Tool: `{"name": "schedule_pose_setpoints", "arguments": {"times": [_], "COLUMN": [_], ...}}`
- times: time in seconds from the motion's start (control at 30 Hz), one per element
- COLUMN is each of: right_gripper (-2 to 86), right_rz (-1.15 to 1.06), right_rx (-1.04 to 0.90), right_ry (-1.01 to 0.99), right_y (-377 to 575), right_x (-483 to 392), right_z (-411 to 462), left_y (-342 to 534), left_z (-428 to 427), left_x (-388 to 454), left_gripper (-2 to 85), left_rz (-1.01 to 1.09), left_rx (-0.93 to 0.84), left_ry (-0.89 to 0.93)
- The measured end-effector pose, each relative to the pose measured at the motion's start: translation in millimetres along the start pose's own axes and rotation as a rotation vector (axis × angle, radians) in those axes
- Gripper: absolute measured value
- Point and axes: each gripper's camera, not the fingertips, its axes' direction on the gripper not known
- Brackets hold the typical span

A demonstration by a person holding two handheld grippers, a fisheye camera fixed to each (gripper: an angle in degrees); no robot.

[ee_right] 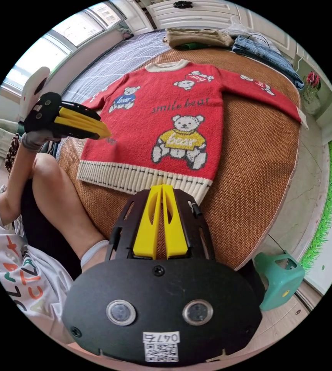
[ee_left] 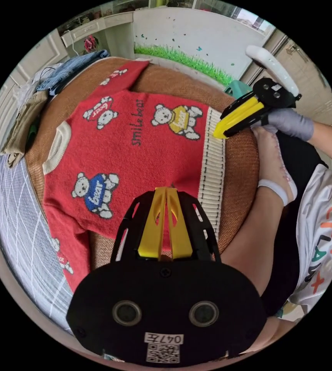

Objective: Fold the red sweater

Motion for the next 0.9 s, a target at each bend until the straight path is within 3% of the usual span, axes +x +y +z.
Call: {"name": "schedule_pose_setpoints", "arguments": {"times": [0.13, 0.33, 0.9], "right_gripper": [-0.4, -0.4, -0.5], "right_rz": [-0.003, 0.006, 0.027], "right_rx": [0.000, 0.002, 0.012], "right_ry": [0.017, 0.000, -0.054], "right_y": [1.5, 4.2, 13.7], "right_x": [-8.1, -11.4, -12.6], "right_z": [7.3, 17.2, 44.4], "left_y": [20.8, 11.4, 42.0], "left_z": [-27.4, 25.4, 45.1], "left_x": [-27.4, -38.9, -68.5], "left_gripper": [-1.0, -1.0, -1.0], "left_rz": [0.003, 0.041, -0.021], "left_rx": [0.151, -0.070, -0.049], "left_ry": [0.133, 0.103, 0.135]}}
